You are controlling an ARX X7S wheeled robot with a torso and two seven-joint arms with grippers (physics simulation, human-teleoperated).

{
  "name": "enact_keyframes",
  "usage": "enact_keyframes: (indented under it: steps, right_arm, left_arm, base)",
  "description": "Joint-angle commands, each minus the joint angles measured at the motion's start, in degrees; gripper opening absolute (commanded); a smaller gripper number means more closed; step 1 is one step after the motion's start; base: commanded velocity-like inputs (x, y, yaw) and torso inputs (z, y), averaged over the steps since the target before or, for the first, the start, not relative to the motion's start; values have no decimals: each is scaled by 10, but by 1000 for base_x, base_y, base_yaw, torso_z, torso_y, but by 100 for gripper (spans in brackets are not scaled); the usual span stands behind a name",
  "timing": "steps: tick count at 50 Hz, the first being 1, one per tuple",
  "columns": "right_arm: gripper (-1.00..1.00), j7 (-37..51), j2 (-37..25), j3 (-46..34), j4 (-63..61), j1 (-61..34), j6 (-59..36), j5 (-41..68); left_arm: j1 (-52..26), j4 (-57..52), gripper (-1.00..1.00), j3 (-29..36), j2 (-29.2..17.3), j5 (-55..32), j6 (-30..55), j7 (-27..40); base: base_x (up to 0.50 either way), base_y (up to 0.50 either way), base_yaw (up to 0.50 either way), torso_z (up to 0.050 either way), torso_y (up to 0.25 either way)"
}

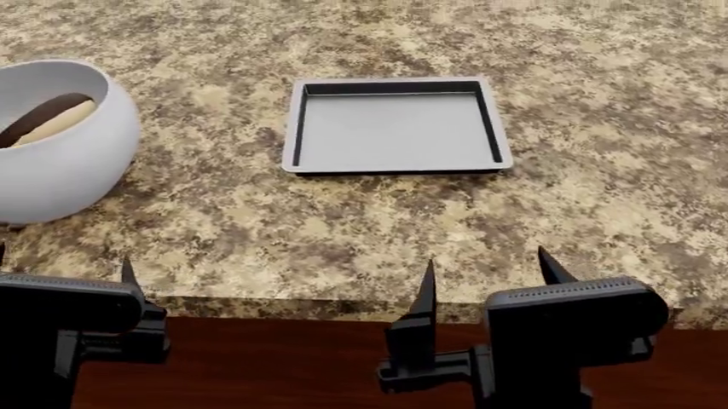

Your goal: Pick up the bowl with donut and place it on the tray. Pick up the cupcake and place it on the tray.

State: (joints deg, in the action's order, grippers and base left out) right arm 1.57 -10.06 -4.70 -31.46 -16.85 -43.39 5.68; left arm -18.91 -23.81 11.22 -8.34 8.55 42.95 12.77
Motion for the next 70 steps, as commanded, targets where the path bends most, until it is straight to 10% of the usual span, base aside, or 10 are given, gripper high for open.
enact_keyframes:
  steps: [1, 70]
  right_arm:
    - [100, 1, 2, -12, 40, -13, 31, -19]
    - [100, 15, -13, -50, 96, 8, 113, -6]
  left_arm:
    - [2, 28, 100, 10, -2, 14, -30, -1]
    - [16, 83, 100, 21, -13, -35, -95, 16]
  base:
    - [0, 500, 0, 50, 0]
    - [2, 500, 0, 50, 0]
